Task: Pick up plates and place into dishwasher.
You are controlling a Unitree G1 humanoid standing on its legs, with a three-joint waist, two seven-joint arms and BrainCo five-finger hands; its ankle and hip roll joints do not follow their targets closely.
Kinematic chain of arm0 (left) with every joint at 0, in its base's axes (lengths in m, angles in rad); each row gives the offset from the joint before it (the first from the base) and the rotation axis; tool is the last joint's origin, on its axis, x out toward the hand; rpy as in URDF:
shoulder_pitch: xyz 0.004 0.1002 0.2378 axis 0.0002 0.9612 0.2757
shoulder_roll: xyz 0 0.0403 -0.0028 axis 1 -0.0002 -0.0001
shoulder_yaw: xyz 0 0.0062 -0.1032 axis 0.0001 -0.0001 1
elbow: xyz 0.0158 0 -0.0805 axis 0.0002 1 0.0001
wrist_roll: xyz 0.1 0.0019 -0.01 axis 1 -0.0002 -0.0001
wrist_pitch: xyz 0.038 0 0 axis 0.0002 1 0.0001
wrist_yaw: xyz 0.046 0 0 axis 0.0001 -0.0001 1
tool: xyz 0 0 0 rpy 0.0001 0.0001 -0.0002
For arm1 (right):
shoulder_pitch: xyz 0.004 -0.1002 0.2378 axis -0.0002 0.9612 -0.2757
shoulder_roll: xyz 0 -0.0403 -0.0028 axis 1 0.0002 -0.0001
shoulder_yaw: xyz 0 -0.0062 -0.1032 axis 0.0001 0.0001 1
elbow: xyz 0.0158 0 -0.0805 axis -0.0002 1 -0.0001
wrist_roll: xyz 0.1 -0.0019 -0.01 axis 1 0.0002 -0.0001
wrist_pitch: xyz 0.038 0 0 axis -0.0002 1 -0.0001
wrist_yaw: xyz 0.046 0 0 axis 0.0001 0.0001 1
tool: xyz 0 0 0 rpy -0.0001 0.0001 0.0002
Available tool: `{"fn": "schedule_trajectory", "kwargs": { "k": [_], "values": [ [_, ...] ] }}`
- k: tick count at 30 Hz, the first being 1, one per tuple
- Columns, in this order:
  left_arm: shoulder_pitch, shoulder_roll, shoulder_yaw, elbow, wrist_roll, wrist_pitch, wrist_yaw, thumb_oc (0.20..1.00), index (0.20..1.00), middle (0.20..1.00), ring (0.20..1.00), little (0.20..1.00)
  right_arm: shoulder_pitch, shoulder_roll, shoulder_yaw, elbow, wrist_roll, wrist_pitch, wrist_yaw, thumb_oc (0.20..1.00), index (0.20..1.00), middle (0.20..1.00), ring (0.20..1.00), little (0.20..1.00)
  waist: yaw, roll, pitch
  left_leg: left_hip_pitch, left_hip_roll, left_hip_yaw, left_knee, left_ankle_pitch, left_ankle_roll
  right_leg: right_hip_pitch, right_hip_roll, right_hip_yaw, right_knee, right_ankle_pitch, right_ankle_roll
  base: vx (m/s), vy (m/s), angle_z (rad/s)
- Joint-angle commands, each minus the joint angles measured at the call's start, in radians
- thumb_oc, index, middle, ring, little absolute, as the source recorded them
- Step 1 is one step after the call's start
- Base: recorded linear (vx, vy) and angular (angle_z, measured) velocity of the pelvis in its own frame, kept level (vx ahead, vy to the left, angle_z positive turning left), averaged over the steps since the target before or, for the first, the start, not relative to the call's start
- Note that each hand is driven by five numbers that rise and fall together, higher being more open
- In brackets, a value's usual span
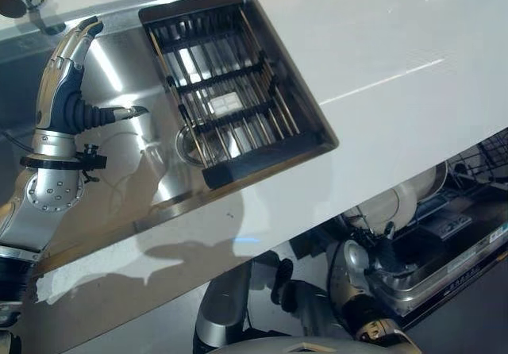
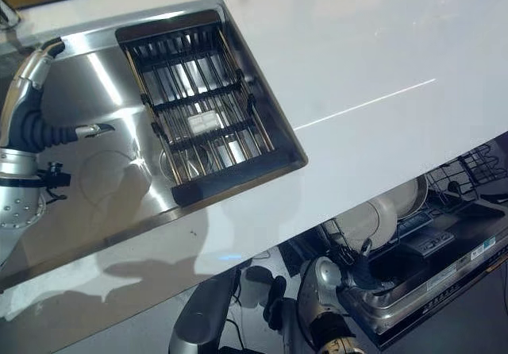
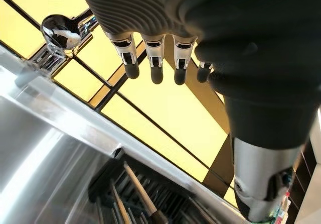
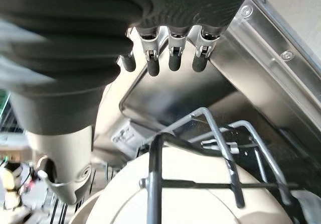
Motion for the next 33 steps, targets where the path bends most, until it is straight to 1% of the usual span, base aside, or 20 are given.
{"fn": "schedule_trajectory", "kwargs": {
  "k": [1,2,4,6,7,8,10,13,14,17,19,21,23,25,27,29,30,31,32,33],
  "values": [
    [-0.032,0.001,0.024,-0.004,0.064,-0.022,0.065,1.0,1.0,1.0,1.0,1.0,-0.019,-0.021,-0.024,-0.011,0.083,-0.061,0.162,1.0,1.0,1.0,1.0,1.0,0.026,0.012,0.014,0.025,0.037,-0.006,0.234,-0.279,0.003,0.019,-0.13,0.014,-0.032,0.114,0.181,0.03,0.007,-0.01],
    [-0.028,-0.001,0.026,-0.009,0.068,-0.016,0.065,1.0,1.0,1.0,1.0,1.0,-0.021,-0.026,-0.023,-0.012,0.119,-0.061,0.242,1.0,1.0,1.0,1.0,1.0,0.027,0.012,0.014,0.016,0.037,-0.007,0.244,-0.279,0.004,0.012,-0.132,0.011,-0.025,0.114,0.178,0.04,0.002,0.0],
    [-0.026,-0.011,0.024,-0.017,0.081,0.0,0.062,1.0,1.0,1.0,1.0,1.0,-0.025,-0.027,-0.02,-0.011,0.186,-0.086,0.379,1.0,1.0,1.0,1.0,1.0,0.027,0.013,0.017,0.0,0.035,-0.011,0.265,-0.279,0.003,0.0,-0.136,0.004,-0.009,0.114,0.172,0.06,-0.016,0.0],
    [-0.026,-0.014,0.029,-0.023,0.088,0.016,0.052,1.0,1.0,1.0,1.0,1.0,-0.031,-0.033,-0.017,-0.014,0.341,-0.082,0.661,1.0,1.0,1.0,1.0,1.0,0.028,0.013,0.026,-0.013,0.03,-0.019,0.282,-0.278,0.004,-0.013,-0.139,-0.001,0.01,0.113,0.165,0.09,-0.044,0.01],
    [-0.027,-0.02,0.03,-0.026,0.099,0.023,0.052,1.0,1.0,1.0,1.0,1.0,-0.033,-0.033,-0.024,-0.015,0.394,-0.064,0.763,1.0,1.0,1.0,1.0,1.0,0.028,0.012,0.03,-0.018,0.028,-0.023,0.286,-0.275,0.003,-0.019,-0.14,-0.005,0.019,0.112,0.161,0.06,-0.051,0.01],
    [-0.031,-0.019,0.03,-0.028,0.103,0.03,0.054,1.0,1.0,1.0,1.0,1.0,-0.033,-0.041,-0.025,-0.017,0.433,-0.047,0.828,1.0,1.0,1.0,1.0,1.0,0.028,0.011,0.035,-0.026,0.025,-0.026,0.292,-0.272,0.003,-0.028,-0.141,-0.009,0.028,0.112,0.156,0.05,-0.062,0.0],
    [-0.043,-0.014,0.028,-0.026,0.111,0.044,0.063,1.0,1.0,1.0,1.0,1.0,-0.033,-0.075,-0.014,-0.019,0.444,-0.04,0.884,1.0,1.0,1.0,1.0,1.0,0.024,0.008,0.045,-0.046,0.023,-0.032,0.303,-0.262,0.004,-0.047,-0.139,-0.018,0.047,0.112,0.145,0.03,-0.071,-0.05],
    [-0.048,-0.023,0.026,-0.032,0.122,0.07,0.079,1.0,1.0,1.0,1.0,1.0,-0.038,-0.121,-0.002,-0.039,0.484,-0.014,1.034,1.0,1.0,1.0,1.0,1.0,0.017,0.009,0.06,-0.082,0.019,-0.045,0.34,-0.253,0.005,-0.084,-0.134,-0.03,0.098,0.104,0.122,0.03,-0.049,-0.11],
    [-0.043,-0.032,0.029,-0.042,0.123,0.082,0.082,1.0,1.0,1.0,1.0,1.0,-0.04,-0.14,0.003,-0.052,0.45,-0.008,1.049,1.0,1.0,1.0,1.0,1.0,0.019,0.016,0.066,-0.091,0.019,-0.053,0.365,-0.259,0.007,-0.099,-0.126,-0.035,0.134,0.089,0.113,0.06,-0.04,-0.02],
    [-0.024,-0.064,0.038,-0.053,0.136,0.095,0.085,1.0,1.0,1.0,1.0,1.0,-0.044,-0.167,0.018,-0.086,0.372,-0.01,1.082,1.0,1.0,1.0,1.0,1.0,0.017,0.019,0.067,-0.106,0.018,-0.069,0.384,-0.247,0.006,-0.122,-0.12,-0.043,0.177,0.078,0.097,0.07,-0.039,0.04],
    [-0.004,-0.084,0.046,-0.072,0.144,0.11,0.084,1.0,1.0,1.0,1.0,1.0,-0.05,-0.182,0.034,-0.116,0.289,-0.009,1.085,1.0,1.0,1.0,1.0,1.0,0.019,0.021,0.066,-0.107,0.02,-0.081,0.385,-0.231,0.004,-0.128,-0.116,-0.047,0.195,0.074,0.086,0.1,-0.032,0.02],
    [0.024,-0.11,0.055,-0.088,0.151,0.121,0.088,1.0,1.0,1.0,1.0,1.0,-0.075,-0.202,0.047,-0.147,0.206,0.003,1.069,1.0,1.0,1.0,1.0,1.0,0.024,0.024,0.058,-0.091,0.024,-0.09,0.365,-0.206,0.0,-0.119,-0.109,-0.048,0.199,0.071,0.078,0.13,-0.001,0.02],
    [0.048,-0.123,0.065,-0.098,0.151,0.128,0.091,1.0,1.0,1.0,1.0,1.0,-0.102,-0.218,0.057,-0.167,0.154,0.017,1.065,1.0,1.0,1.0,1.0,1.0,0.029,0.029,0.053,-0.076,0.025,-0.099,0.347,-0.177,-0.005,-0.107,-0.103,-0.047,0.2,0.066,0.073,0.12,0.032,0.05],
    [0.069,-0.137,0.073,-0.103,0.148,0.134,0.089,1.0,1.0,1.0,1.0,1.0,-0.139,-0.229,0.065,-0.176,0.103,0.049,1.062,1.0,1.0,1.0,1.0,1.0,0.035,0.033,0.042,-0.065,0.028,-0.104,0.323,-0.141,-0.008,-0.093,-0.101,-0.047,0.195,0.066,0.067,0.12,0.037,0.03],
    [0.096,-0.146,0.087,-0.099,0.143,0.124,0.086,1.0,1.0,1.0,1.0,1.0,-0.169,-0.24,0.072,-0.182,0.079,0.079,1.067,1.0,1.0,1.0,1.0,1.0,0.043,0.04,0.032,-0.051,0.032,-0.107,0.31,-0.111,-0.015,-0.073,-0.097,-0.049,0.191,0.059,0.062,0.15,0.048,0.11],
    [0.133,-0.157,0.108,-0.096,0.13,0.108,0.075,1.0,1.0,1.0,1.0,1.0,-0.206,-0.252,0.086,-0.185,0.024,0.126,1.064,1.0,1.0,1.0,1.0,1.0,0.059,0.052,0.015,-0.029,0.035,-0.112,0.298,-0.083,-0.02,-0.043,-0.096,-0.053,0.191,0.044,0.056,0.19,0.065,0.1],
    [0.149,-0.161,0.119,-0.093,0.124,0.097,0.069,1.0,1.0,1.0,1.0,1.0,-0.222,-0.261,0.09,-0.185,0.019,0.149,1.069,1.0,1.0,1.0,1.0,1.0,0.065,0.054,0.005,-0.022,0.033,-0.117,0.279,-0.064,-0.022,-0.034,-0.098,-0.058,0.182,0.047,0.052,0.2,0.067,0.06],
    [0.166,-0.162,0.131,-0.091,0.115,0.086,0.059,1.0,1.0,1.0,1.0,1.0,-0.237,-0.267,0.093,-0.181,0.008,0.172,1.077,1.0,1.0,1.0,1.0,1.0,0.073,0.061,-0.003,-0.005,0.033,-0.12,0.273,-0.063,-0.021,-0.017,-0.099,-0.06,0.184,0.036,0.048,0.18,0.074,0.05],
    [0.18,-0.161,0.142,-0.089,0.105,0.078,0.05,1.0,1.0,1.0,1.0,1.0,-0.254,-0.277,0.096,-0.177,-0.003,0.193,1.08,1.0,1.0,1.0,1.0,1.0,0.08,0.065,-0.015,0.003,0.03,-0.126,0.253,-0.045,-0.022,-0.012,-0.102,-0.064,0.179,0.038,0.044,0.16,0.072,0.03],
    [0.188,-0.16,0.148,-0.088,0.099,0.074,0.048,1.0,1.0,1.0,1.0,1.0,-0.264,-0.282,0.1,-0.175,-0.006,0.202,1.082,1.0,1.0,1.0,1.0,1.0,0.083,0.068,-0.019,0.01,0.028,-0.129,0.244,-0.04,-0.023,-0.007,-0.104,-0.067,0.179,0.036,0.042,0.14,0.074,0.05]
  ]
}}
